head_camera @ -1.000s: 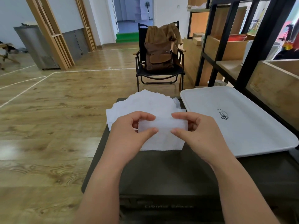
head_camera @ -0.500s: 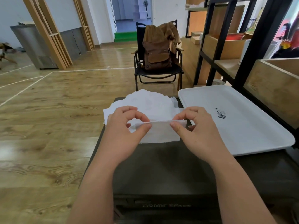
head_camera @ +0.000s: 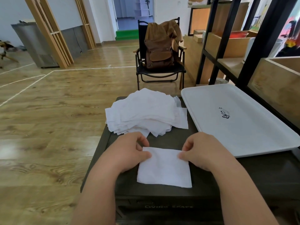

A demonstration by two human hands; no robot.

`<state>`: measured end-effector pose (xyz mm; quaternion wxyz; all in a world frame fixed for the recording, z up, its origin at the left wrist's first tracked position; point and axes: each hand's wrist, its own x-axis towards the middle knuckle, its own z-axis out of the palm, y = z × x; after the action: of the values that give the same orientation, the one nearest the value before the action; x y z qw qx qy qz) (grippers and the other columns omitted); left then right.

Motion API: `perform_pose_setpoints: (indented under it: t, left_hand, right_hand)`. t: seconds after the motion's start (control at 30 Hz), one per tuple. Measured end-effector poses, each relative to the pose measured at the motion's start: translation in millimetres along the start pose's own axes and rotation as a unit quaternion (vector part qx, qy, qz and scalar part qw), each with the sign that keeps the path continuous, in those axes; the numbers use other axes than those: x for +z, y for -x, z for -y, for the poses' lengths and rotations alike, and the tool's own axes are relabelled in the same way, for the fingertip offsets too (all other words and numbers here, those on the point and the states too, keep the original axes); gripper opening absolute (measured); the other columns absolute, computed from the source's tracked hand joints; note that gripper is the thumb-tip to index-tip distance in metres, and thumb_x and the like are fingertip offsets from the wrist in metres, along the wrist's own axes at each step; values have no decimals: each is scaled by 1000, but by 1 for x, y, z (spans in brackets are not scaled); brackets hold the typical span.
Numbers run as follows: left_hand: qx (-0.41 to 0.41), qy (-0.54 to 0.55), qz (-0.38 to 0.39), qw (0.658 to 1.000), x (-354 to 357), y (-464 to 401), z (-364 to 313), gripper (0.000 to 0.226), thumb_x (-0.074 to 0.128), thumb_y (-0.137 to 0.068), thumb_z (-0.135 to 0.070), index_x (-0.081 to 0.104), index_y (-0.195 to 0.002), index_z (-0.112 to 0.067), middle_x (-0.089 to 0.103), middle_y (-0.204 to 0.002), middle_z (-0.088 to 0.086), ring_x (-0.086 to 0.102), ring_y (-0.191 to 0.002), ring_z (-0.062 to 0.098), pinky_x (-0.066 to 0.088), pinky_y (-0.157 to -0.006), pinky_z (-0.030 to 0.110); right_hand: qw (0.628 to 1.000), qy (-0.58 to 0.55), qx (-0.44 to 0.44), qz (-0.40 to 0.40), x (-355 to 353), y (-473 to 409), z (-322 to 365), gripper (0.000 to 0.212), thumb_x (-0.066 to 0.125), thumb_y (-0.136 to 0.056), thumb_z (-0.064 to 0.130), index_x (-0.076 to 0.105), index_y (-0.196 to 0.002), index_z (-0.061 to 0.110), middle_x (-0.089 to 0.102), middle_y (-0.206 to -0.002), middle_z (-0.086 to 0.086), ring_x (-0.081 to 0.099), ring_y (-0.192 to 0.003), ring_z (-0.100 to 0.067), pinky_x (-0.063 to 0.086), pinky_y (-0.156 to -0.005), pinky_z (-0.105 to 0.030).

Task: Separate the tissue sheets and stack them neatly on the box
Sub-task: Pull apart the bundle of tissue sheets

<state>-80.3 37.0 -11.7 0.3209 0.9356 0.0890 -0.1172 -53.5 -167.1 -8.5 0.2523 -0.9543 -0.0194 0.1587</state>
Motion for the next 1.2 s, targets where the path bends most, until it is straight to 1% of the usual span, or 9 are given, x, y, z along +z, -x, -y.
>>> perform_pose_setpoints:
  t: [0.2,0.33,0.4,0.47,0.53,0.73,0.9,1.07,1.2]
  left_hand:
    - [-22,-90,-15,996,-3,3,-4,31,76,-77,-44,50,-91,-35,60,-84,-15,56,-74,-2,36,-55,19]
    - [76,39,-232,969,-1,-15,-17,35,77,-76,-48,47,-84,-31,56,-80,-12,54,-72,5,36,-58,23]
    - [127,64,-312,939,0,-37,-25,22,67,-89,-37,54,-106,-31,61,-108,-11,57,-99,9,39,-77,22]
    - [133,24,-279,951,3,-58,-26,47,52,-100,-27,36,-145,-29,44,-148,-7,41,-134,15,33,-101,25]
    - [108,-53,-212,970,8,-71,-18,57,41,-105,-24,17,-156,-29,28,-160,-2,32,-143,20,28,-111,31]
    - [123,-10,-291,949,11,-73,-6,42,60,-94,-21,59,-136,-27,69,-119,0,60,-111,22,46,-95,34]
    - [122,48,-324,937,12,-70,-4,30,71,-87,-26,70,-117,-27,65,-96,-14,61,-101,14,44,-86,26]
    - [116,-4,-289,950,12,-78,-13,50,52,-98,-44,47,-145,-28,46,-150,-5,40,-137,17,30,-110,32]
    - [113,-64,-242,962,16,-79,-12,52,53,-100,-29,40,-150,-25,47,-150,-2,42,-136,20,32,-109,33]
  right_hand:
    - [998,-17,0,-60,5,-3,-2,16,71,-83,30,56,-88,30,55,-86,13,51,-74,-2,33,-53,-16]
    - [977,-97,-36,-187,10,-8,4,31,70,-85,39,46,-104,37,55,-82,15,54,-75,-4,35,-59,-18]
    - [965,-131,-58,-219,13,-11,8,29,68,-87,38,43,-101,40,54,-74,17,54,-69,-2,33,-56,-13]
    - [962,-149,-73,-218,17,-11,9,28,67,-88,37,43,-100,42,55,-69,17,55,-65,-1,30,-54,-9]
    - [964,-153,-83,-202,20,-11,10,26,66,-88,36,44,-100,43,57,-68,16,56,-63,0,28,-53,-6]
    - [962,-172,-99,-187,22,-16,11,22,65,-89,35,48,-100,43,58,-68,18,57,-62,4,30,-51,-4]
    - [956,-187,-112,-194,28,-20,11,21,65,-89,33,49,-99,43,59,-68,17,55,-76,16,34,-51,-5]
    - [958,-183,-115,-191,30,-20,11,21,65,-90,35,50,-101,43,58,-71,20,59,-66,5,31,-50,-3]
    - [954,-192,-127,-191,32,-19,12,18,64,-90,33,53,-102,40,60,-72,18,58,-68,3,32,-57,-4]
